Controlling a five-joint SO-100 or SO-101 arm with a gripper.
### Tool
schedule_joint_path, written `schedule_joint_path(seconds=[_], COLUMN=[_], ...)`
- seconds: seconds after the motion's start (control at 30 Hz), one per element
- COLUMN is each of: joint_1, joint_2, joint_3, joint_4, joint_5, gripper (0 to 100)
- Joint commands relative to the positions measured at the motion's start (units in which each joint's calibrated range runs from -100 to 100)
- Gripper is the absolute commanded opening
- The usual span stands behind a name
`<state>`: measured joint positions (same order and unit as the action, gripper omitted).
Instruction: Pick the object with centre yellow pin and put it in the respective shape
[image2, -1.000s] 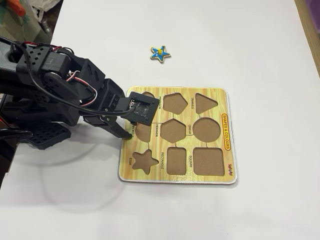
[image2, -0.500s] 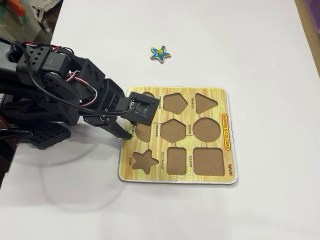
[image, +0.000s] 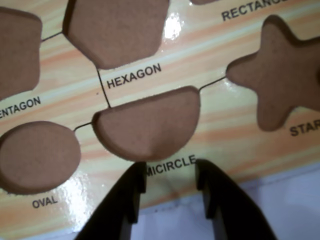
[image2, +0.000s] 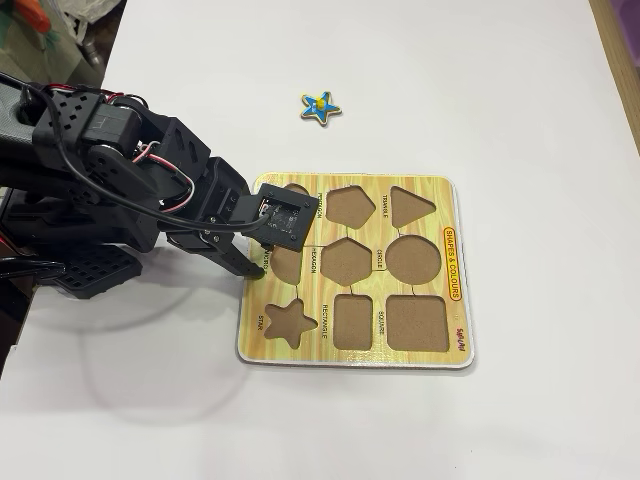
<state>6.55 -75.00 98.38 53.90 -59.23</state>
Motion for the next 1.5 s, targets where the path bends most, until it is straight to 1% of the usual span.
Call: schedule_joint_path(seconds=[0.0, 0.67, 0.77, 1.07, 1.17, 1.3, 1.47], joint_1=[-0.59, -0.59, -0.49, -0.59, -0.59, -0.79, -5.18], joint_2=[0.36, 2.36, 7.64, 28.97, 34.00, 38.26, 40.36], joint_3=[0.45, 0.09, -3.96, -24.01, -27.61, -30.67, -33.63], joint_4=[1.07, 0.12, 0.12, 0.90, 0.55, 0.98, 0.21], joint_5=[0.18, -0.45, -0.45, -0.45, -0.45, -0.13, -0.50], gripper=[12, 12, 12, 12, 12, 12, 13])
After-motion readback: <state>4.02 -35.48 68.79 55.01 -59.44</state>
